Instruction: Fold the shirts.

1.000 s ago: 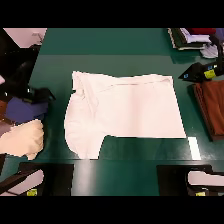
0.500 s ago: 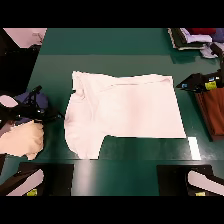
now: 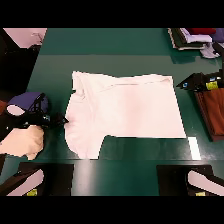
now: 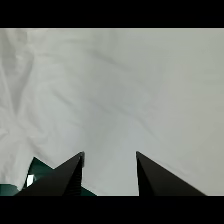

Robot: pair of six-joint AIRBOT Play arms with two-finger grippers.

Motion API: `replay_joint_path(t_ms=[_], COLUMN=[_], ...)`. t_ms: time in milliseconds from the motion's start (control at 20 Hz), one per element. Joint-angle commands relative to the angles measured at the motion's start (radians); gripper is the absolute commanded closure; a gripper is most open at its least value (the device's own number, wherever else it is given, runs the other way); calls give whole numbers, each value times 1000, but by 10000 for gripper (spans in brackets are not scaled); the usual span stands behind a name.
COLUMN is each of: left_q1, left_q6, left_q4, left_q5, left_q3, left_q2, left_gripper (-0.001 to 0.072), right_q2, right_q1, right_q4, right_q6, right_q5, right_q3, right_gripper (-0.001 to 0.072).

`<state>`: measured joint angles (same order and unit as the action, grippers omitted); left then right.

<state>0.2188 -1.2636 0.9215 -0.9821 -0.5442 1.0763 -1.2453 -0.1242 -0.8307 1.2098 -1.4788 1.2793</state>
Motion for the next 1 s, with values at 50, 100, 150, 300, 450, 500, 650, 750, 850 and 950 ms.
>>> replay_joint_path(t_ms=[50,100,150,300,450,500,650,750,850,950], left_q1=[-1,-1,-1,-1,-1,-1,-1,-1,-1,-1], left_q6=[8,8,10,53,68,68,68,68,68,69], left_q4=[-30,-41,-52,-78,-73,-73,-77,-84,-84,-84], left_q5=[19,26,32,-10,-57,-61,-71,-66,-66,-65], left_q3=[10,10,10,-23,-85,-101,-139,-140,-140,-140], left_q2=[43,50,51,38,-26,-46,-65,-64,-63,-63], left_gripper=[343,385,636,679,679,679,679,679,679,679], right_q2=[1,1,1,23,106,127,134,95,53,19], right_q1=[0,0,0,-25,-129,-177,-360,-458,-504,-492], right_q4=[1,0,-6,-49,-180,-239,-343,-322,-289,-287], right_q6=[0,0,0,0,1,1,0,-3,-50,-52], right_q5=[-1,-7,-18,-52,-37,-30,-35,-35,-29,2], right_q3=[0,-1,-1,-50,-226,-286,-447,-513,-559,-588], right_gripper=[328,328,328,328,328,328,326,326,329,330])
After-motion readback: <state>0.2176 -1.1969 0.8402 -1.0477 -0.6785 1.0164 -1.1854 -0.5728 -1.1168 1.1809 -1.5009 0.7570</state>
